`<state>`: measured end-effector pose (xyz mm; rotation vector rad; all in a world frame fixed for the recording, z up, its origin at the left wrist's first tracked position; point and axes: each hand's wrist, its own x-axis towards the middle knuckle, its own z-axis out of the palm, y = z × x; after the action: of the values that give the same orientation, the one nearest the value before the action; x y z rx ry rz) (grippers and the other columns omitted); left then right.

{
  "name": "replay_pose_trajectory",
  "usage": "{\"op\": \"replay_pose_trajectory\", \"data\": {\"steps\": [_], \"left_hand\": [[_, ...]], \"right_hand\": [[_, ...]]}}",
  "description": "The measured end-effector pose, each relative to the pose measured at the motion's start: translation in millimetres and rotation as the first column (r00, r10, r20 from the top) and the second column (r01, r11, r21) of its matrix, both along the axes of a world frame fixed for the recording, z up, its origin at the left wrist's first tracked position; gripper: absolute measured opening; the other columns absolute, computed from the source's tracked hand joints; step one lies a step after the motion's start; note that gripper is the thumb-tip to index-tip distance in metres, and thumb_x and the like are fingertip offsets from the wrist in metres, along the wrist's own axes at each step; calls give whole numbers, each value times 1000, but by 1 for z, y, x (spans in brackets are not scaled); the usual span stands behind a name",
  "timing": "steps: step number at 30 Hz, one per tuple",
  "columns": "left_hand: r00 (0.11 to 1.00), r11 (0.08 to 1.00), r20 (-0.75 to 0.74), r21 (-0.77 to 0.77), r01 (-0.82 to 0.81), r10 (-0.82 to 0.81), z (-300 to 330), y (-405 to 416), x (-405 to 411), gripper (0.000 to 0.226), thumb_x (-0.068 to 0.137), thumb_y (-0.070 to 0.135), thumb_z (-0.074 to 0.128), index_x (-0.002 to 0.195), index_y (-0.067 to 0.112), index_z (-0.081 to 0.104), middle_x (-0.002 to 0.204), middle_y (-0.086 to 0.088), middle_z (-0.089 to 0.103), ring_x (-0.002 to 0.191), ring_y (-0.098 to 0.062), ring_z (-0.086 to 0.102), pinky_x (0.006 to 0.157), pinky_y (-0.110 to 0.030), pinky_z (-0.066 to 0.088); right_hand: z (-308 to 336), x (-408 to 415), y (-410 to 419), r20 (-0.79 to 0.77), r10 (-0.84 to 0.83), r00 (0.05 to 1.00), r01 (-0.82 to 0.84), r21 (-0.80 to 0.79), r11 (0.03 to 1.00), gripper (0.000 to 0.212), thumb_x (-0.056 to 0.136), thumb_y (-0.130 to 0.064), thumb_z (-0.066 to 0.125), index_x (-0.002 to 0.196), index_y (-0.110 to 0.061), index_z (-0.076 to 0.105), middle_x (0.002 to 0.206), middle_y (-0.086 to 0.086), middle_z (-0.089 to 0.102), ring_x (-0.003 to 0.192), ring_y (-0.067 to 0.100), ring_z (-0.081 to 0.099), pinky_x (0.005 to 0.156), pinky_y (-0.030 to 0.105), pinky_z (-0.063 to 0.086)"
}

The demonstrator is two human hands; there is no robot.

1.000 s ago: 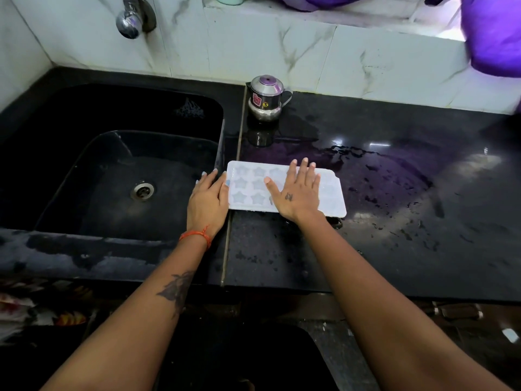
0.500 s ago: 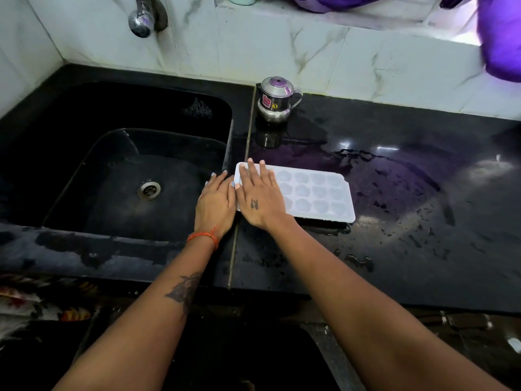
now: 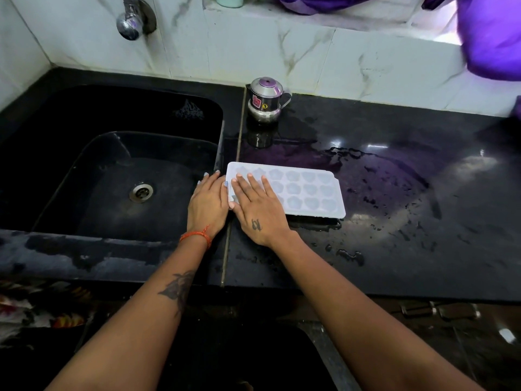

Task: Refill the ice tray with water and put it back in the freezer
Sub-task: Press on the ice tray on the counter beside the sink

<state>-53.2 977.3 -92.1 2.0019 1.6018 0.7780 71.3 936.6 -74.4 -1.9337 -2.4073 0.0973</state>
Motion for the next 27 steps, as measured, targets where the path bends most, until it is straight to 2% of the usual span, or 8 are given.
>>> {"op": "replay_pose_trajectory", "data": {"steps": [6,9,12,14,18,27], "left_hand": [[1000,1000,-7,24,-8,9,-2,1,0,39,102,20,30,134,11,50,147,-10,42,143,-23,25,118,-33,13],[1000,999,-9,29,-13,14,-3,2,0,39,102,21,31,134,12,50,147,-9,42,143,-23,25,118,-33,13],[1000,999,-16,34,-14,15,-4,2,-1,39,102,21,31,134,13,51,146,-9,42,142,-24,26,118,-34,14],[1000,999,-19,32,-13,14,-5,3,-1,40,102,22,30,135,13,51,147,-9,42,142,-24,25,118,-34,13],[1000,1000,-8,22,-15,16,-4,2,-1,40,102,23,30,135,14,51,147,-9,41,143,-23,25,118,-34,13],[1000,1000,-13,16,-12,12,-4,1,-2,41,102,24,29,135,12,50,147,-11,41,143,-25,25,118,-35,13]], "right_hand": [[-2,9,-8,34,31,999,-32,27,999,60,98,-41,9,151,-12,9,160,3,9,148,20,0,118,38,-12],[-7,16,-14,17,37,999,-38,58,998,54,103,-33,19,151,-12,9,160,3,10,148,22,2,117,38,-13],[-10,25,-20,-2,33,999,-33,102,994,53,100,-25,16,151,-11,15,159,4,16,148,23,8,117,38,-9],[-12,33,-25,-28,22,999,-19,127,992,52,100,-20,19,150,-11,16,158,5,18,147,23,10,117,37,-7],[-18,52,-34,-77,-18,997,31,172,985,55,99,-8,39,150,-12,19,157,5,21,147,24,12,118,36,-4],[-22,95,-56,-109,-166,980,182,157,971,58,98,-5,39,151,-14,18,158,4,16,148,24,6,120,37,-3]]}}
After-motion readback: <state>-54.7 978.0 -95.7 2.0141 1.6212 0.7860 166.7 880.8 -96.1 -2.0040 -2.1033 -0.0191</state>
